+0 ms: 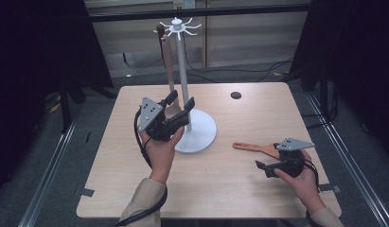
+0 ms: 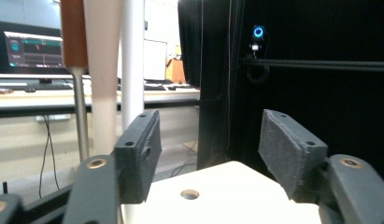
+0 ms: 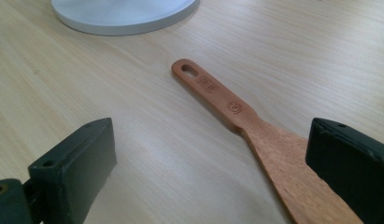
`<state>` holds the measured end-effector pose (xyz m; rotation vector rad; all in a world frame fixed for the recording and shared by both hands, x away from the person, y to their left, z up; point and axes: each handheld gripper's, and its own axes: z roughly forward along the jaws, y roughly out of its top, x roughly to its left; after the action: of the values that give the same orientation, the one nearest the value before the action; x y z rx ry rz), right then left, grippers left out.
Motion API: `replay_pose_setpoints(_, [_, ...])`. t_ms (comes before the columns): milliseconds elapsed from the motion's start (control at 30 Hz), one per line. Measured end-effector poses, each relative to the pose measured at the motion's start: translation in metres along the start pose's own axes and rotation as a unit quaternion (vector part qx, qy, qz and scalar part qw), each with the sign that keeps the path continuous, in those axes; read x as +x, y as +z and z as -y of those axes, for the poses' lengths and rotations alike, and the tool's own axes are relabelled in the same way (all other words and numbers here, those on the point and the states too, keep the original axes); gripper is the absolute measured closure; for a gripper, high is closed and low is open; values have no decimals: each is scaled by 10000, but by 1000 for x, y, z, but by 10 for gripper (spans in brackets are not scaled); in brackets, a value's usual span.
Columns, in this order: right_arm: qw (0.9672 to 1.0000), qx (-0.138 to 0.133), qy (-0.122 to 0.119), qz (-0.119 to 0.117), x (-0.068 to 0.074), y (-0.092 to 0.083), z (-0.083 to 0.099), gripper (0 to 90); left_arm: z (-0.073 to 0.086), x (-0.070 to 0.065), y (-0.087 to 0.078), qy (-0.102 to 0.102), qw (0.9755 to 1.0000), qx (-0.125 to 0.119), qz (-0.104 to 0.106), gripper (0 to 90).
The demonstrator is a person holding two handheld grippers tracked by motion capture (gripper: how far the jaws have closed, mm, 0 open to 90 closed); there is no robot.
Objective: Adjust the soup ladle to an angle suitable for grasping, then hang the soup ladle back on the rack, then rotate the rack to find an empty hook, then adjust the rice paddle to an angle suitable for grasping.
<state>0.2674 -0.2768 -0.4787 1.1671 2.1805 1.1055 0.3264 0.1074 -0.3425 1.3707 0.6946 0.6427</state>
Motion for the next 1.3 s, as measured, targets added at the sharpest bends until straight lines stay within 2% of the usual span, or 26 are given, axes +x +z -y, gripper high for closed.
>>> replay_pose_setpoints(67, [10000, -9, -11, -8, -1, 1, 0, 10, 7, -1, 0, -75, 9999, 54, 40, 352])
replay_pose_setpoints(233, [10000, 16, -57, 38, -5, 5, -2, 10, 18, -5, 1, -64, 9998, 87, 182, 266])
replay_pose_setpoints(467, [10000, 37, -17, -3, -9, 13, -6, 18, 37, -7, -1, -50, 9994, 278, 175, 186])
replay_pose_setpoints(533, [10000, 22, -13, -13, -9, 13, -6, 18, 40, -8, -2, -97, 9994, 297, 178, 182])
replay_pose_setpoints(667, [9999, -106, 128, -40, -14, 14, -9, 20, 48, -11, -2, -62, 9988, 417, 230, 149])
replay_pose_setpoints(767, [9999, -106, 101, 4, -16, 16, -9, 23, 55, -13, -1, -28, 9985, 433, 329, 140])
replay_pose_setpoints(800, [9999, -98, 119, -6, -17, 17, -8, 25, 59, -15, -1, -89, 9981, 497, 342, 130])
replay_pose_setpoints(867, [9999, -105, 111, 3, -17, 17, -8, 27, 60, -14, -1, -83, 9975, 570, 409, 126])
replay_pose_setpoints(967, [9998, -139, 138, -15, -18, 17, -9, 32, 65, -15, 0, -262, 9971, 572, 436, 115])
replay_pose_setpoints(1000, [9998, -139, 138, -15, -18, 17, -9, 32, 66, -14, 0, -220, 9967, 627, 458, 115])
replay_pose_setpoints(1133, [9998, -137, 134, 31, -20, 18, -10, 42, 69, -15, 0, -338, 9962, 618, 504, 109])
replay_pose_setpoints(1167, [9998, -138, 149, 24, -21, 20, -10, 46, 70, -15, -1, -222, 9959, 695, 541, 108])
replay_pose_setpoints(1267, [9998, -144, 141, 64, -22, 21, -10, 63, 72, -15, -2, -271, 9954, 726, 572, 104])
replay_pose_setpoints(1300, [9998, -157, 151, 36, -23, 21, -11, 73, 74, -14, -3, -153, 9951, 765, 600, 104])
